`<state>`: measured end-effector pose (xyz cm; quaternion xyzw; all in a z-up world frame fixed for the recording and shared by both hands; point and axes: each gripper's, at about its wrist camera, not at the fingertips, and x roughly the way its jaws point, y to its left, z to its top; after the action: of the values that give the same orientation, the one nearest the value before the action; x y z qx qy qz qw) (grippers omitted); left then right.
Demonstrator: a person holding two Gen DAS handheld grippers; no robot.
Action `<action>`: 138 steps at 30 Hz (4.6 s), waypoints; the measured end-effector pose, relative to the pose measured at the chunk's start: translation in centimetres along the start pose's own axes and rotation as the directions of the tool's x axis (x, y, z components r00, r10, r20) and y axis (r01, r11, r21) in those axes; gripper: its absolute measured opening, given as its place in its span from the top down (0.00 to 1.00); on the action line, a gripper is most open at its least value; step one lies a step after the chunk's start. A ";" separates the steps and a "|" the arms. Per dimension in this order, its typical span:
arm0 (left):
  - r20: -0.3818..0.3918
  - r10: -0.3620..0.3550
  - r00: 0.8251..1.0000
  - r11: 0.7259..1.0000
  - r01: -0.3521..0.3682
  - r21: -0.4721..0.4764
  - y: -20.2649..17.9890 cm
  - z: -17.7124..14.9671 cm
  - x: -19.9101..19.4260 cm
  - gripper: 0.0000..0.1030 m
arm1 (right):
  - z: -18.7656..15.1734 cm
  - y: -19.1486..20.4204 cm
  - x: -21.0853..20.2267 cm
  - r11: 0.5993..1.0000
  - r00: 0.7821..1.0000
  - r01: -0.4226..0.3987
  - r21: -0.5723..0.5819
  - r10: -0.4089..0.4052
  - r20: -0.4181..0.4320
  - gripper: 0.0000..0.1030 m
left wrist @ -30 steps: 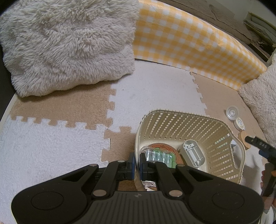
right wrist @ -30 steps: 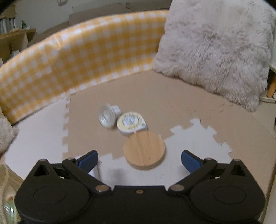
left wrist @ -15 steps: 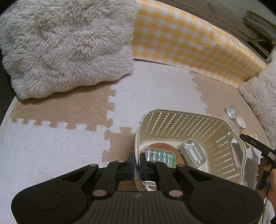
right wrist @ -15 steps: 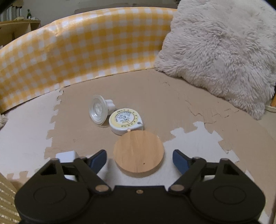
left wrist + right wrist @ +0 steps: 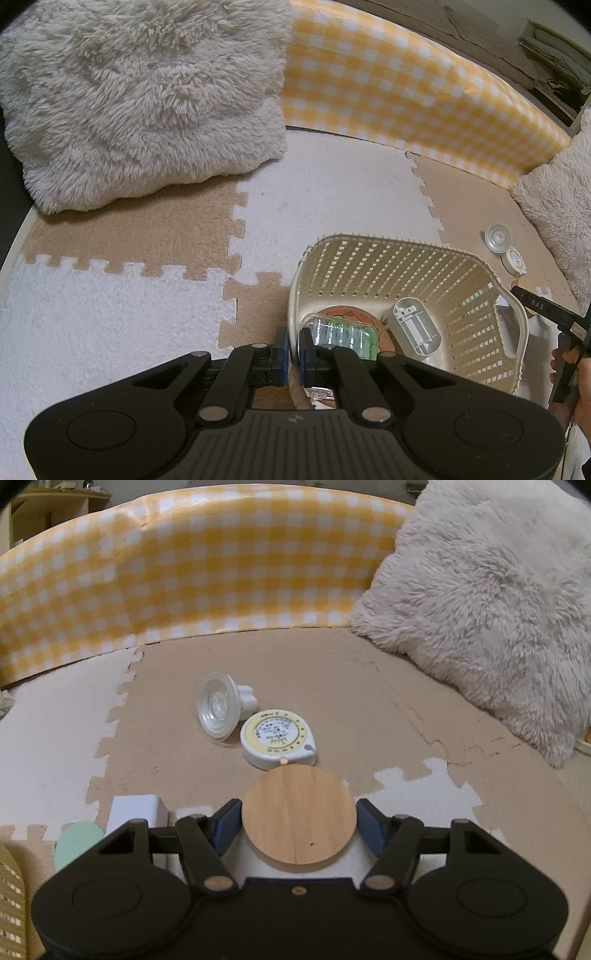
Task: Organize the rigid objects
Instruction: 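Carry the wooden coaster with the right tool into the basket and release, then move the right tool to the white USB charger and grasp it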
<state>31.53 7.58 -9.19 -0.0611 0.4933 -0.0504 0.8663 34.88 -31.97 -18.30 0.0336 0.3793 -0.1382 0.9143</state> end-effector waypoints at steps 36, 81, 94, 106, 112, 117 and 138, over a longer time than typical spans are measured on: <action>0.000 0.000 1.000 1.000 0.000 -0.007 -0.1 -0.2 -0.1 0.95 | 2.9 10.3 -16.3 0.869 0.877 -0.463 -0.175 0.478 0.051 0.34; -0.001 0.003 1.000 1.000 -0.003 -0.001 -0.2 -0.2 -0.2 0.95 | -2.1 18.1 -13.0 0.799 0.828 -0.543 -0.258 0.457 -0.325 0.30; -0.001 0.003 1.000 1.000 -0.003 -0.002 -0.2 -0.2 -0.2 0.95 | -0.7 17.1 -14.6 0.784 0.806 -0.580 -0.222 0.513 -0.295 0.22; -0.001 0.003 1.000 1.000 -0.003 -0.001 -0.2 -0.2 -0.2 0.95 | 4.6 12.8 -19.6 0.805 0.818 -0.565 -0.182 0.575 0.002 0.00; -0.001 0.003 1.000 1.000 -0.003 -0.001 -0.1 -0.2 -0.2 0.95 | 5.6 9.3 -18.1 0.874 0.863 -0.465 -0.140 0.483 0.148 0.00; -0.001 0.003 1.000 1.000 -0.003 -0.001 -0.2 -0.2 -0.2 0.95 | 5.5 6.5 -15.1 0.924 0.908 -0.379 -0.050 0.382 0.170 0.00; -0.003 0.001 1.000 1.000 -0.001 0.003 -0.3 -0.2 -0.2 0.95 | 0.6 4.1 -4.2 0.959 0.962 -0.274 0.074 0.272 0.034 0.31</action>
<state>31.21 7.31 -9.07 -0.0597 0.4944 -0.0509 0.8657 33.55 -27.19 -15.08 0.1195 0.3546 -0.0256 0.9270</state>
